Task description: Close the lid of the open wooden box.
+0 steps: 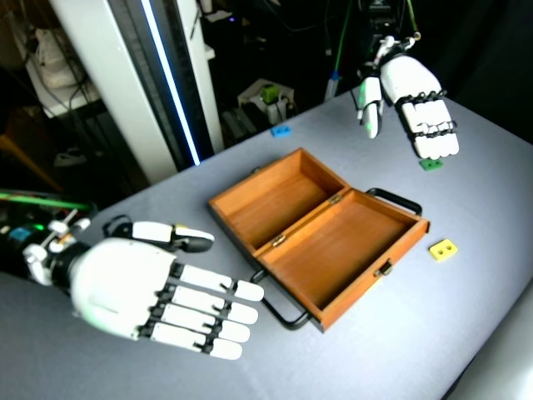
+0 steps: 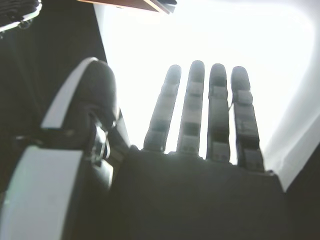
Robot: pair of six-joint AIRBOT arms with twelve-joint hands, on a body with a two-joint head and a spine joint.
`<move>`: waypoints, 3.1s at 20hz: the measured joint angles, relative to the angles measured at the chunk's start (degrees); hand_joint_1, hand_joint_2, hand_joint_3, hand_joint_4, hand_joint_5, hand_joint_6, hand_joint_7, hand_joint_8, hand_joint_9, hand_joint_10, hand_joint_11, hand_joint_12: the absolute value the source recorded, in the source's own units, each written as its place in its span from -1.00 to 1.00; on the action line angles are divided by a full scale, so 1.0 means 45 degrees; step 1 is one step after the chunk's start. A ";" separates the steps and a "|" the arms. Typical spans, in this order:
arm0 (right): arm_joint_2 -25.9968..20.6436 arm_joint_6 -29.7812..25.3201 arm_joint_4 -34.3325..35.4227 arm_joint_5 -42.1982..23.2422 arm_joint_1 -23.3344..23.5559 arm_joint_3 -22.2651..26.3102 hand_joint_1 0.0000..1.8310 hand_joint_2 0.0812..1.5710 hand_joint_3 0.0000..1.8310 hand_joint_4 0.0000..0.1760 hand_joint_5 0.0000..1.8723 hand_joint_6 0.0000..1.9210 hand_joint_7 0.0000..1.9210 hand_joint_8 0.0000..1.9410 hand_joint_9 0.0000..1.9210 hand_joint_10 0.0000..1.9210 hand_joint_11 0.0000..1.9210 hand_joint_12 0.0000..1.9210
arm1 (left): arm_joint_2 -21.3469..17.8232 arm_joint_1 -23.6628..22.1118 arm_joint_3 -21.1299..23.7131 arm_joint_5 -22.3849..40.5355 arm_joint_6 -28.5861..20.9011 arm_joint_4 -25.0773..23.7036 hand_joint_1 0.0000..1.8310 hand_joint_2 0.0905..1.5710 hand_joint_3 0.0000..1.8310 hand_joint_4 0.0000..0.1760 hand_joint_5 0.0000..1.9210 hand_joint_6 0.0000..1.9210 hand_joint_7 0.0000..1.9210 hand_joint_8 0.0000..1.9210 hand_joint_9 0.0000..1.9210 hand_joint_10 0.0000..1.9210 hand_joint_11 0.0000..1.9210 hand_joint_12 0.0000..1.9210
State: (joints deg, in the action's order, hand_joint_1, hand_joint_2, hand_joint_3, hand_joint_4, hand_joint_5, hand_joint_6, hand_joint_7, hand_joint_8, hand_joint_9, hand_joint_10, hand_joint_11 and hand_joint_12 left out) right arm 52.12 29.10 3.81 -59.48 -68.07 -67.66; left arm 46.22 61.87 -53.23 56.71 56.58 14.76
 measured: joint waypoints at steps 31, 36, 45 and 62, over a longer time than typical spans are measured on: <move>0.1379 -0.0481 -0.2924 0.4731 0.2166 -0.1826 -0.90 0.90 -1.00 -1.00 -0.91 -1.00 -0.95 -1.00 -0.99 -1.00 -0.90 -0.98 | 0.2059 -0.2735 -0.2599 -0.6679 -0.0253 -0.2395 -1.00 0.67 -1.00 -1.00 -1.00 -1.00 -1.00 -1.00 -1.00 -1.00 -1.00 -0.99; 0.1409 -0.0486 -0.2943 0.4716 0.2171 -0.1846 -0.92 0.91 -1.00 -1.00 -0.92 -1.00 -0.95 -1.00 -0.99 -1.00 -0.89 -0.98 | 0.2244 -0.2992 -0.2948 -0.7057 -0.0253 -0.2560 -1.00 0.68 -1.00 -1.00 -1.00 -1.00 -0.98 -0.99 -0.97 -0.99 -0.97 -0.99; 0.1491 -0.0500 -0.2997 0.4818 0.2181 -0.1841 -0.85 0.91 -1.00 -1.00 -0.93 -1.00 -0.96 -1.00 -1.00 -1.00 -0.90 -0.99 | 0.2749 -0.3458 -0.3254 -0.7932 -0.0243 -0.2997 -1.00 0.68 -1.00 -1.00 -1.00 -1.00 -0.93 -1.00 -0.92 -1.00 -0.93 -0.99; 0.0461 -0.0758 -0.3196 0.2686 0.2220 -0.0301 -0.94 0.66 -1.00 -1.00 -0.93 -1.00 -0.95 -1.00 -0.98 -1.00 -0.87 -0.99 | 0.0486 -0.2040 -0.0797 -0.3502 -0.0855 -0.2725 -0.92 0.80 -0.99 -1.00 -0.95 -1.00 -0.93 -1.00 -0.88 -0.99 -0.93 -0.98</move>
State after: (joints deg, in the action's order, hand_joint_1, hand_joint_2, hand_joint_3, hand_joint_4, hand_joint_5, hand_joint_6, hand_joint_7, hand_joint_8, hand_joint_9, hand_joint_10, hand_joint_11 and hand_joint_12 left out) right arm 54.19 25.69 -10.57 -47.40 -58.08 -69.01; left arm 48.40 52.69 -56.82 40.95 52.73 2.50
